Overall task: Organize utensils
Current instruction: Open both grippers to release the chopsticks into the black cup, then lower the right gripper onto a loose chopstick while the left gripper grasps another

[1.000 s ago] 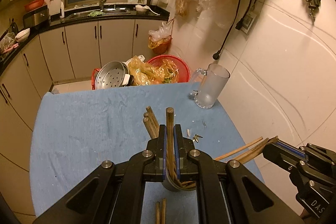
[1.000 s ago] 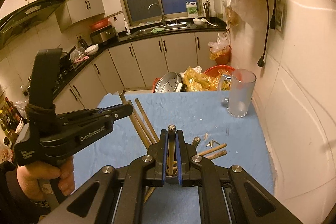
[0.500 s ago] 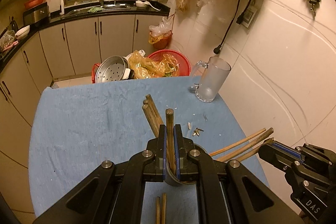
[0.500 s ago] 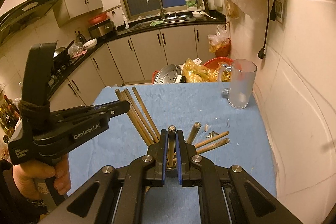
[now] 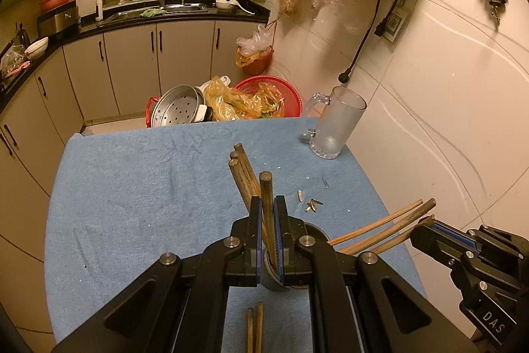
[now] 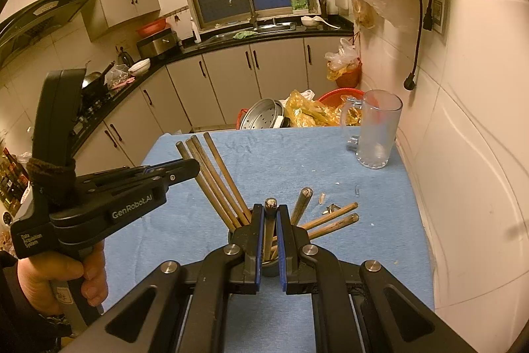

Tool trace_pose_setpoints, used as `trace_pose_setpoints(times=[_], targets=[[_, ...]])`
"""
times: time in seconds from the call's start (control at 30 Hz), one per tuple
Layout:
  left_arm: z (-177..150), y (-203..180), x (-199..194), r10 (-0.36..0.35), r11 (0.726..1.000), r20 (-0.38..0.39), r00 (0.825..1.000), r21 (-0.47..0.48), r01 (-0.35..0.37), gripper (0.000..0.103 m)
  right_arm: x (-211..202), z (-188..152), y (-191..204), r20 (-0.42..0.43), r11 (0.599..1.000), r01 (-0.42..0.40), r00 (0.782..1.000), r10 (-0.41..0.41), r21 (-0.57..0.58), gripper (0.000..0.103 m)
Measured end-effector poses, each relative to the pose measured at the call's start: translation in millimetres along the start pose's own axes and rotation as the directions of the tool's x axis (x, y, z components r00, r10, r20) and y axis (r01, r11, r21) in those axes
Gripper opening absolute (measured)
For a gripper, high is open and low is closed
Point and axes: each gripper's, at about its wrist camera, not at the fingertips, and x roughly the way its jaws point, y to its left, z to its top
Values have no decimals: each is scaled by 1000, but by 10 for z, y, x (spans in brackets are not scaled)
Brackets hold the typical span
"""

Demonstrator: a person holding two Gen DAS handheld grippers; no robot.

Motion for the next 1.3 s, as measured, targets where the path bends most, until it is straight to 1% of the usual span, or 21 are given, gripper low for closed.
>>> trace_pose_setpoints(times=[0.13, 0.17, 0.23, 0.27, 0.3, 0.33, 0.37, 0.4, 0.43, 0.5, 0.57, 0.63, 0.67, 0.73, 0.8, 0.93, 1.07, 1.17, 1.23, 1.3], targets=[[-8, -10, -9, 2, 1000, -5, 1000, -1, -2, 7, 1, 1, -32, 0, 1000, 10, 1000, -10, 8, 8], [-10, -9, -16, 1, 1000, -8, 1000, -3, -1, 8, -5, 4, -22, 1, 1000, 15, 1000, -15, 12, 11], [-9, 2, -40, 1, 1000, -5, 1000, -10, -1, 9, -23, 8, -42, 12, 999, 29, 999, -29, 24, 11], [-9, 18, -63, 1, 1000, -3, 1000, -17, -1, 13, -29, 13, -56, 15, 999, 36, 999, -36, 31, 14], [-10, 41, -96, 1, 1000, 1, 1000, -28, -1, 23, -35, 17, -66, 17, 998, 43, 999, -43, 35, 17], [-16, 72, -145, 0, 999, 13, 1000, -41, 0, 28, -54, 13, -70, 23, 998, 56, 998, -57, 41, 23], [-24, 103, -193, -1, 999, 25, 1000, -51, 2, 36, -75, 9, -84, 30, 997, 60, 998, -61, 46, 28], [-42, 151, -260, 2, 998, 42, 999, -65, 1, 41, -103, 2, -99, 38, 997, 61, 997, -63, 50, 31], [-69, 207, -321, 6, 997, 53, 999, -78, -2, 42, -145, -14, -118, 48, 996, 65, 997, -68, 55, 34], [-143, 315, -388, 12, 996, 56, 998, -93, -7, 45, -237, -65, -157, 64, 996, 65, 996, -70, 65, 37], [-254, 418, -378, 23, 994, 29, 999, -104, -19, 46, -325, -128, -181, 74, 995, 72, 994, -77, 70, 47], [-442, 521, -270, 19, 995, -39, 999, -102, -23, 46, -392, -218, -220, 76, 994, 76, 994, -82, 84, 48], [-573, 571, -167, 28, 995, -89, 996, -95, -37, 46, -408, -263, -244, 70, 993, 78, 994, -85, 94, 48], [-776, 614, -1, 32, 995, -165, 986, -88, -47, 46, -408, -345, -289, 51, 990, 72, 996, -78, 118, 48], [-997, 627, 191, 22, 995, -233, 972, -87, -43, 46, -379, -443, -308, 29, 988, 64, 997, -69, 139, 48], [-1282, 553, 506, -14, 998, -327, 945, -61, -6, 46, -227, -667, -276, -41, 989, 54, 998, -49, 134, 48], [-1361, 452, 709, -21, 1000, -354, 935, -19, 15, 46, -34, -873, -309, -119, 986, 46, 993, -26, 162, 48], [-1383, 407, 839, -12, 1000, -368, 930, -1, 13, 46, 77, -979, -349, -164, 983, 45, 986, -15, 179, 48], [-1384, 380, 930, -12, 1000, -379, 925, 7, 16, 43, 115, -1011, -351, -181, 983, 48, 983, -15, 179, 48], [-1391, 342, 1018, 1, 1000, -393, 920, 25, 9, 37, 137, -1048, -348, -191, 983, 51, 981, -17, 175, 48]])
